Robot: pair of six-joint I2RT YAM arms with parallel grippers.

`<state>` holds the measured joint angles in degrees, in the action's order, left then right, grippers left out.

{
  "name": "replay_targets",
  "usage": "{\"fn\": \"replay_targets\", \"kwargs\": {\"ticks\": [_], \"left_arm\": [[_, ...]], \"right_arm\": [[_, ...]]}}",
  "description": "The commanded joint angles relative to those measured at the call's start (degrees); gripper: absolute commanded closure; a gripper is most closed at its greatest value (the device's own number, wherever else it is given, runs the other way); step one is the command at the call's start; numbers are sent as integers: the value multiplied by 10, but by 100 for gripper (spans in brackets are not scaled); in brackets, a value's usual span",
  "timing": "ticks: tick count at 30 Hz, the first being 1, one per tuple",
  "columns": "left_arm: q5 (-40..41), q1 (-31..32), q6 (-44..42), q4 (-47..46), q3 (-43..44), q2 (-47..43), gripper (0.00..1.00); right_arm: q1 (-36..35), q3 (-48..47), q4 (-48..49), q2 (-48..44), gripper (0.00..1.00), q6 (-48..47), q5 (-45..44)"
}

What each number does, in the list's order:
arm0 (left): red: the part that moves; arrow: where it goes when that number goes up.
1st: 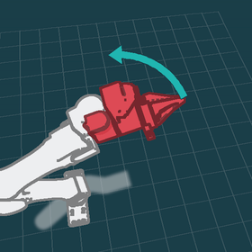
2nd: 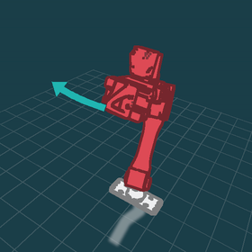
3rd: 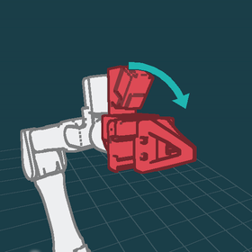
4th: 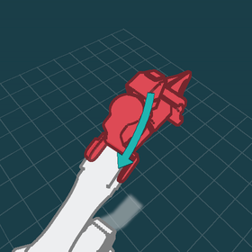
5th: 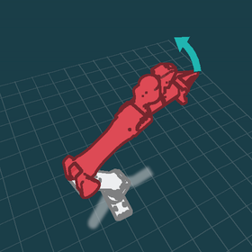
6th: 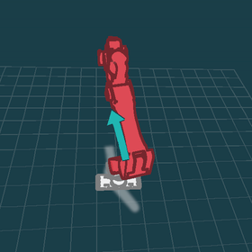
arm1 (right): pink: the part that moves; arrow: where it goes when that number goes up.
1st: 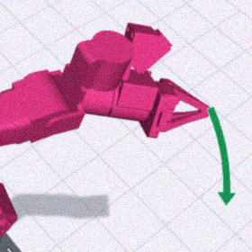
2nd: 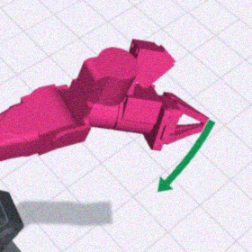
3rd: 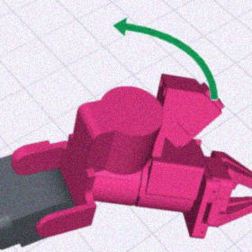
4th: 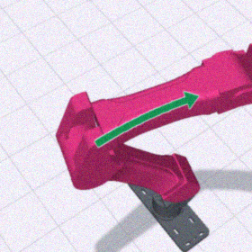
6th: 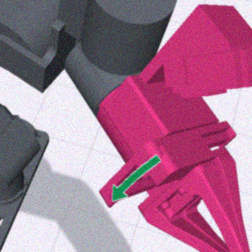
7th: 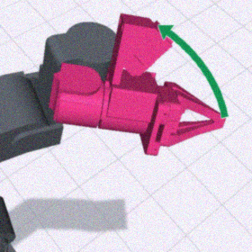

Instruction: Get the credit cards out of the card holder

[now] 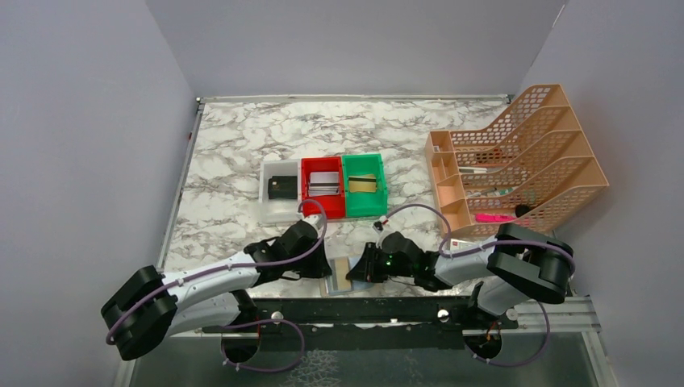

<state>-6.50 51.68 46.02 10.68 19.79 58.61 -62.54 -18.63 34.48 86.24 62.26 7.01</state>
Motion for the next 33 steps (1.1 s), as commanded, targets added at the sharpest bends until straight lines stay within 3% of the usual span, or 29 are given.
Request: {"fn": "replay_targets", "kwargs": {"ticks": [1, 7, 11, 17, 23, 25, 28, 33], "left_arm": [[-10, 0, -20, -6, 14, 24, 80], [-1, 0, -40, -2, 27, 35, 81], [6, 0, -59, 18, 45, 43, 81], [63, -1, -77, 53, 60, 51, 86], [81, -6, -80, 44, 57, 51, 86], [79, -6, -81, 38, 57, 54, 87], [66, -7, -79, 27, 54, 59, 87], [48, -6, -74, 21, 51, 65, 87]], "right_arm": [[-2, 2, 35, -5, 80, 24, 6], [-2, 6, 78, -3, 89, 50, 6], [-2, -3, 40, -12, 99, 65, -34], [0, 19, -3, -60, 99, 63, -82], [9, 18, -56, -72, 99, 44, -67], [15, 25, -48, -72, 99, 51, -60], [20, 29, -12, -66, 88, 50, -47], [20, 4, 9, -28, 79, 47, -26]]}}
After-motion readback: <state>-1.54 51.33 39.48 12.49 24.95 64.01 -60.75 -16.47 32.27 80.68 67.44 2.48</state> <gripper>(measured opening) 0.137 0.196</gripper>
